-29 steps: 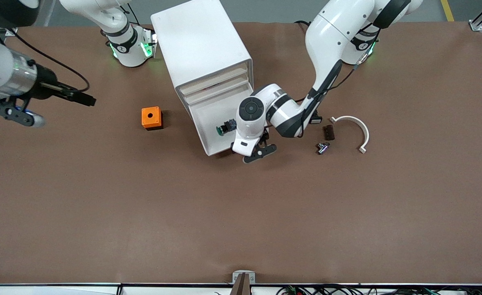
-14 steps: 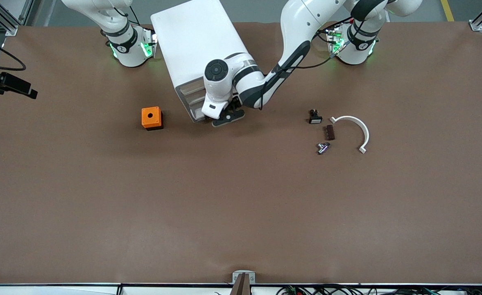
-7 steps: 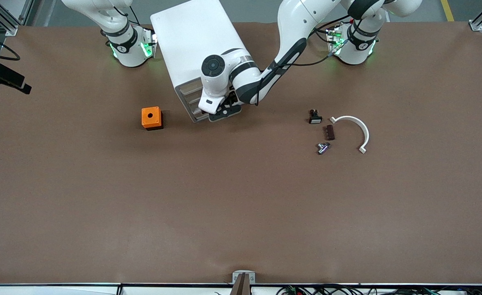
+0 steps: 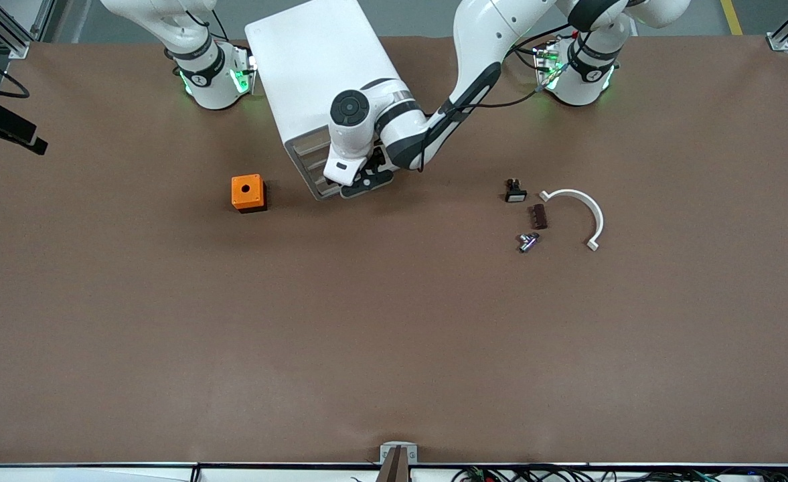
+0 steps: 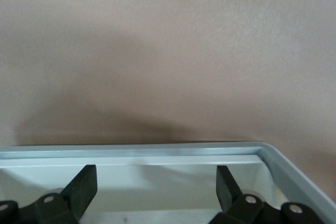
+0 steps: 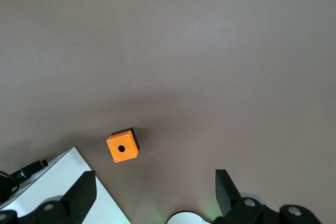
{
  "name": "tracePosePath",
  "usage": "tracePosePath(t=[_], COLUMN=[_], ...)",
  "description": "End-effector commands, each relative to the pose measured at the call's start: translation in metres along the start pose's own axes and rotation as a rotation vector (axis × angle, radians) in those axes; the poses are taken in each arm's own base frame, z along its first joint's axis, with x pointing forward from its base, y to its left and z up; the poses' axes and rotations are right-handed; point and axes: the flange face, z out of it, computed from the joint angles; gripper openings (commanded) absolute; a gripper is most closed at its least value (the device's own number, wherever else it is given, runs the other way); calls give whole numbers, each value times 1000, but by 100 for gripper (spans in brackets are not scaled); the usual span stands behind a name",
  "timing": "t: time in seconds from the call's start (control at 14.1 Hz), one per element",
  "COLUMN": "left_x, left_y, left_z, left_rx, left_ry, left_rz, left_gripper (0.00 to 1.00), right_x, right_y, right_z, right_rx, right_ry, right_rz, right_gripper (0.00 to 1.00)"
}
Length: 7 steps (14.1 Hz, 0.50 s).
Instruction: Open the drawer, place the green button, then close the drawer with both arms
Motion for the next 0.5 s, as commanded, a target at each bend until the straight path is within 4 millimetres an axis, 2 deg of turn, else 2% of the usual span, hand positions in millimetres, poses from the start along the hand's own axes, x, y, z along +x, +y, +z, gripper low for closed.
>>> tracePosePath(t=[0.0, 0.21, 0.35, 0.43], left_x=[61, 136, 181, 198], left_y=[-2, -18, -35, -41], left_z=[-35, -80, -101, -108], left_rx=[-52, -98, -114, -120], left_ry=[32, 73, 93, 102], left_rz=[-36, 4, 6, -2], left_gripper=[100, 100, 100, 100], right_x=[1, 1, 1, 1], right_y=[1, 0, -1, 0], right_z=[-5, -5, -5, -5], right_rx=[-21, -29, -29, -31], right_ry=[13, 12, 12, 13], right_rz=[-8, -8, -10, -10], right_gripper=[100, 100, 100, 100])
